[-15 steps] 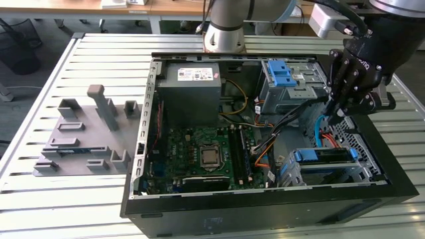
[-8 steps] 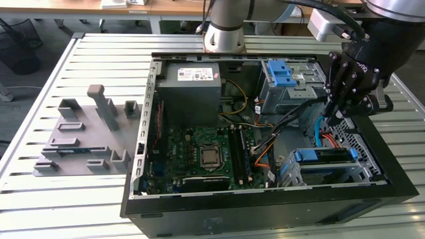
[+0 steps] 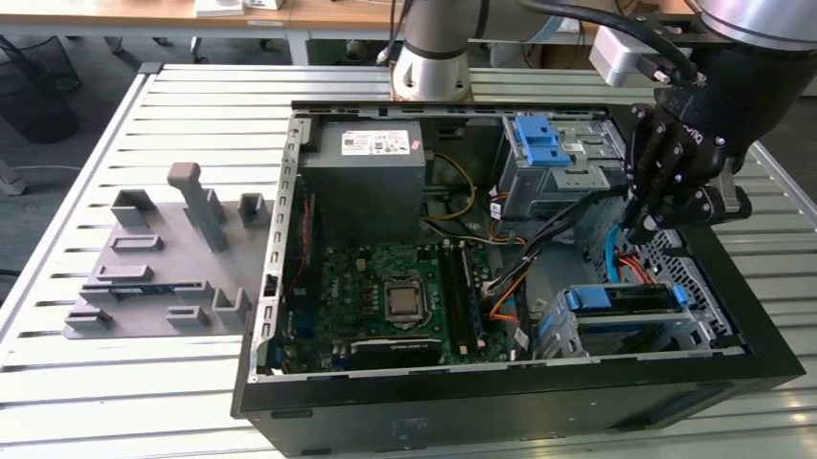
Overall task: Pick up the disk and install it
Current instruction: 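Insert the second disk wire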
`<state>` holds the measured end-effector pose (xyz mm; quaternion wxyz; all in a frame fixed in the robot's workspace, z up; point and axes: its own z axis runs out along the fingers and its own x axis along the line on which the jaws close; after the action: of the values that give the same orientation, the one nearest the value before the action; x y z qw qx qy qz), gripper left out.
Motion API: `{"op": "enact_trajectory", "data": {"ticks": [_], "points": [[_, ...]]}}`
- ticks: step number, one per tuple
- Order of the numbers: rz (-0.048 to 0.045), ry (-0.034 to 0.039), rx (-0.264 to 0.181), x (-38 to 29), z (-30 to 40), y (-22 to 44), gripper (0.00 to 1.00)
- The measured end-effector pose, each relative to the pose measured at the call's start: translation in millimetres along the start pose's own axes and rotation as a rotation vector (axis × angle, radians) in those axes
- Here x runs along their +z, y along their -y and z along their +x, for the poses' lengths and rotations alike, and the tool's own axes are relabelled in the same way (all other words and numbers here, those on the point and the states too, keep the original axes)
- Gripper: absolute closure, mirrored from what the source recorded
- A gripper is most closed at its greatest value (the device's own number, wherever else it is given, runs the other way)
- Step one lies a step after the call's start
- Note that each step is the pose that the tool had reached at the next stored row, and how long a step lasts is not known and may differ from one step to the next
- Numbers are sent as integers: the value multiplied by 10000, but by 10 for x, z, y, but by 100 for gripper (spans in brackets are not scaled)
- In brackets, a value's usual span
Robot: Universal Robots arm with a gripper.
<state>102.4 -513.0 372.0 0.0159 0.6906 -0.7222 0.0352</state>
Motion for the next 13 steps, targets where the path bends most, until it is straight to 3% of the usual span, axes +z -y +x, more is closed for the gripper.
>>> {"op": "enact_trajectory", "data": {"ticks": [4,6,7,10,11,13], "points": [[0,0,-1,20,-2,6,76],[-3,54,1,30,-2,11,77],[-7,153,3,35,-3,13,84],[-27,585,16,47,-4,15,84],[-27,622,17,56,-6,15,84],[-28,619,16,71,-5,15,84]]}}
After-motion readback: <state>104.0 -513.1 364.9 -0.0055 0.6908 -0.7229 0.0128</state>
